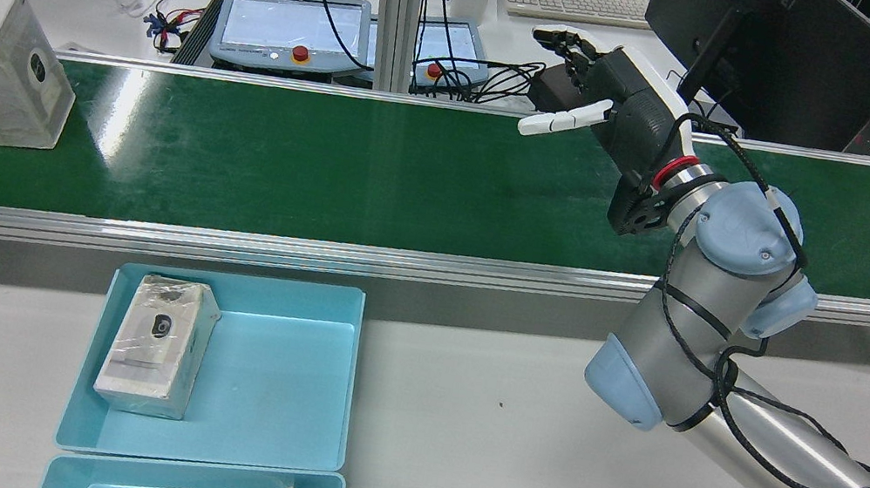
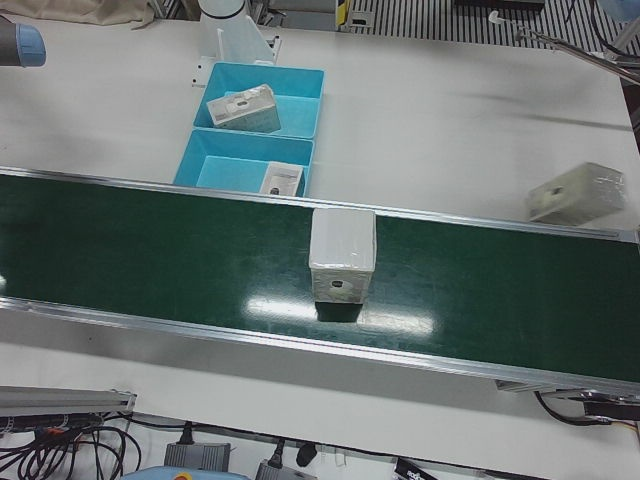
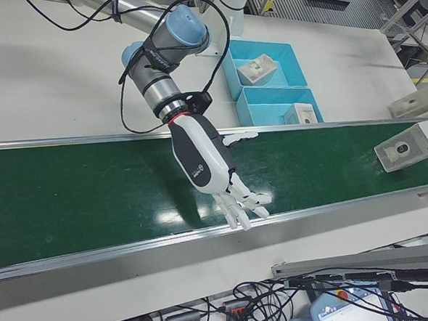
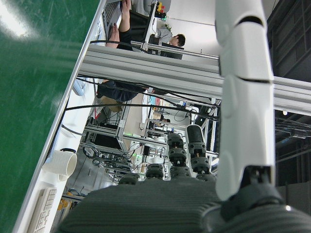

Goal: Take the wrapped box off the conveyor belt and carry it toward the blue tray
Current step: 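Hold the right hand open beside the belt as a wrapped box approaches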

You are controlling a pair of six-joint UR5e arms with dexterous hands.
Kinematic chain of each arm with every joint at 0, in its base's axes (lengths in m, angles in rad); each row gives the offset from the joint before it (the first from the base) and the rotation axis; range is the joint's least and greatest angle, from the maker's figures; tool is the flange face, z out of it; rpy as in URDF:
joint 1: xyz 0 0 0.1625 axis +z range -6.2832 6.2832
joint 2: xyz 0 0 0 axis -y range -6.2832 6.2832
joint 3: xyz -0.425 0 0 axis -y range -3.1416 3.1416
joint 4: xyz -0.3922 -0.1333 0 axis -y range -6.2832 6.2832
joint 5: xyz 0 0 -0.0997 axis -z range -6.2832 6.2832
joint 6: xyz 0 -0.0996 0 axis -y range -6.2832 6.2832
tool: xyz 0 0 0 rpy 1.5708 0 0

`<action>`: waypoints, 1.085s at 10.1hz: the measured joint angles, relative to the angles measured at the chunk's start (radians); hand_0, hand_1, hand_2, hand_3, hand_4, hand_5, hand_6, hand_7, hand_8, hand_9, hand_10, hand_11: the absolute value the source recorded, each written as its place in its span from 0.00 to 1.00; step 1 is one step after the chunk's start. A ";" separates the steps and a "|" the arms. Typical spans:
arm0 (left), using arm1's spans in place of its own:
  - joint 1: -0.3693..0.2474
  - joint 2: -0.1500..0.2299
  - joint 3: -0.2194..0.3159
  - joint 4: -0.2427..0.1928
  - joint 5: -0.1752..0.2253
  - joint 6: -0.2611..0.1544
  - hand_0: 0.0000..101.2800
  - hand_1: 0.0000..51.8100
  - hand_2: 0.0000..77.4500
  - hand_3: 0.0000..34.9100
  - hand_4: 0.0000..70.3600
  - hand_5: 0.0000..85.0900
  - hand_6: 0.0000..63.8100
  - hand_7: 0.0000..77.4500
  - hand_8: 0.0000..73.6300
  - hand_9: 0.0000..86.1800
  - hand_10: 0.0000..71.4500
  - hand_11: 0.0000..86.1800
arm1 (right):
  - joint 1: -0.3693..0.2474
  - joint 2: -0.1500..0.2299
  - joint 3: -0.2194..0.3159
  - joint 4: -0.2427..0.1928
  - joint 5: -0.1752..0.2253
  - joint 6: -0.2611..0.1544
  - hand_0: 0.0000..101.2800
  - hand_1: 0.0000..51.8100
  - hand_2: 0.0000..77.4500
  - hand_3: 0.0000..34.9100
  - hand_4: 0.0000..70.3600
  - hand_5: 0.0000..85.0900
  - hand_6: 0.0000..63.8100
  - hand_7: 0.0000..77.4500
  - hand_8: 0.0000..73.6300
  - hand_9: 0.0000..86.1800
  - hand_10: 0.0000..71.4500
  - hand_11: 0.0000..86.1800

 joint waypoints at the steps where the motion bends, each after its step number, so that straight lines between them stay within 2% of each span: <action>1: 0.000 0.000 0.000 0.000 0.000 0.000 0.00 0.00 0.01 0.00 0.00 0.01 0.00 0.00 0.01 0.00 0.01 0.01 | 0.000 0.000 0.000 0.001 0.000 0.001 0.49 0.32 0.13 0.05 0.09 0.30 0.12 0.05 0.04 0.03 0.00 0.02; 2: 0.000 0.000 0.000 0.000 0.000 0.000 0.00 0.00 0.01 0.00 0.00 0.01 0.00 0.00 0.01 0.00 0.01 0.01 | 0.000 0.000 0.000 0.002 0.001 0.002 0.47 0.20 0.07 0.24 0.00 0.24 0.04 0.01 0.04 0.02 0.00 0.02; 3: 0.000 0.000 0.000 0.000 0.000 0.000 0.00 0.00 0.01 0.00 0.00 0.01 0.00 0.01 0.01 0.00 0.00 0.01 | 0.000 -0.001 -0.001 0.003 0.001 0.002 0.47 0.20 0.07 0.24 0.00 0.24 0.04 0.01 0.04 0.02 0.00 0.02; 4: 0.000 0.000 0.000 0.000 0.000 0.000 0.00 0.00 0.01 0.00 0.00 0.01 0.00 0.01 0.01 0.00 0.00 0.01 | 0.000 -0.001 -0.001 0.004 0.002 0.001 0.47 0.23 0.06 0.35 0.00 0.25 0.04 0.01 0.01 0.02 0.00 0.02; 7: 0.000 0.000 0.000 0.000 0.000 0.000 0.00 0.00 0.01 0.00 0.00 0.01 0.00 0.01 0.01 0.01 0.01 0.01 | -0.005 -0.003 -0.001 0.004 0.004 -0.003 0.47 0.23 0.10 0.30 0.02 0.26 0.06 0.03 0.03 0.02 0.00 0.02; 9: 0.000 0.000 0.000 0.000 0.000 0.000 0.00 0.00 0.01 0.00 0.00 0.01 0.00 0.01 0.01 0.01 0.01 0.01 | -0.007 -0.008 -0.002 0.004 0.005 0.000 0.47 0.23 0.11 0.31 0.02 0.26 0.05 0.03 0.02 0.02 0.00 0.02; 10: 0.000 0.000 0.000 0.000 0.000 0.000 0.00 0.00 0.01 0.00 0.00 0.01 0.00 0.01 0.01 0.01 0.01 0.01 | -0.007 -0.010 -0.002 0.005 0.005 0.001 0.47 0.25 0.11 0.25 0.02 0.26 0.05 0.04 0.03 0.02 0.00 0.02; 11: 0.000 0.000 0.000 0.000 0.000 0.000 0.00 0.00 0.01 0.00 0.00 0.01 0.00 0.01 0.01 0.01 0.01 0.01 | -0.007 -0.011 -0.001 0.005 0.005 0.003 0.47 0.26 0.11 0.23 0.02 0.26 0.05 0.04 0.03 0.02 0.00 0.02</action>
